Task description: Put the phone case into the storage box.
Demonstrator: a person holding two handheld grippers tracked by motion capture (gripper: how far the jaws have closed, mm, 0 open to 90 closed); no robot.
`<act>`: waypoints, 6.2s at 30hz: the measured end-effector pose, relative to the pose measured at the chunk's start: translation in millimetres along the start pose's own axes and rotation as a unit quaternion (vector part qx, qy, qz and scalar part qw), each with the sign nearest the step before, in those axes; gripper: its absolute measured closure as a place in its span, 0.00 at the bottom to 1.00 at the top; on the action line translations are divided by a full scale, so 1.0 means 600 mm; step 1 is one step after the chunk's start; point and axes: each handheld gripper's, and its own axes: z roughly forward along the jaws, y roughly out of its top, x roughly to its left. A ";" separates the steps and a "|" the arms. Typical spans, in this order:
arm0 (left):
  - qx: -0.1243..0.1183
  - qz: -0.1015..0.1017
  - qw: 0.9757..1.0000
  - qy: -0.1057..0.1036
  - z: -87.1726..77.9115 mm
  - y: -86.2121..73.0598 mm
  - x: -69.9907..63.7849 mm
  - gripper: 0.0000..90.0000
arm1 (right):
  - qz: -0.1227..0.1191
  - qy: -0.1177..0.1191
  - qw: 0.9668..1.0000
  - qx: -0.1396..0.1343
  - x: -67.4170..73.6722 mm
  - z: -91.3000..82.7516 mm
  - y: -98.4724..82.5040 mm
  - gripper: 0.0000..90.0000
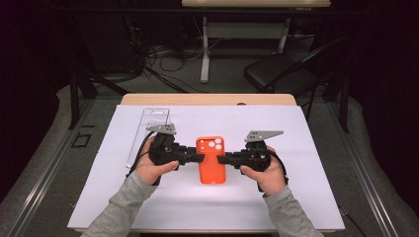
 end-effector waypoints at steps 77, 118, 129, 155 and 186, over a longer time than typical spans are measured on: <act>-0.036 0.082 0.978 0.190 -0.025 0.016 -0.026 0.43 | 0.015 -0.120 0.992 -0.043 0.026 0.018 -0.017 0.90; -0.007 0.139 0.960 0.243 -0.002 0.009 -0.048 0.68 | 0.026 -0.116 0.993 -0.017 0.045 0.056 -0.033 0.90; 0.019 0.175 0.946 0.272 0.008 0.008 -0.059 0.73 | 0.025 -0.117 0.993 -0.006 0.046 0.058 -0.033 0.90; 0.052 0.202 0.936 0.285 0.014 0.006 -0.059 0.88 | 0.024 -0.115 0.993 0.006 0.044 0.063 -0.036 0.90; 0.057 0.216 0.935 0.274 0.008 0.008 -0.057 0.90 | 0.028 -0.106 0.994 0.002 0.042 0.064 -0.037 0.90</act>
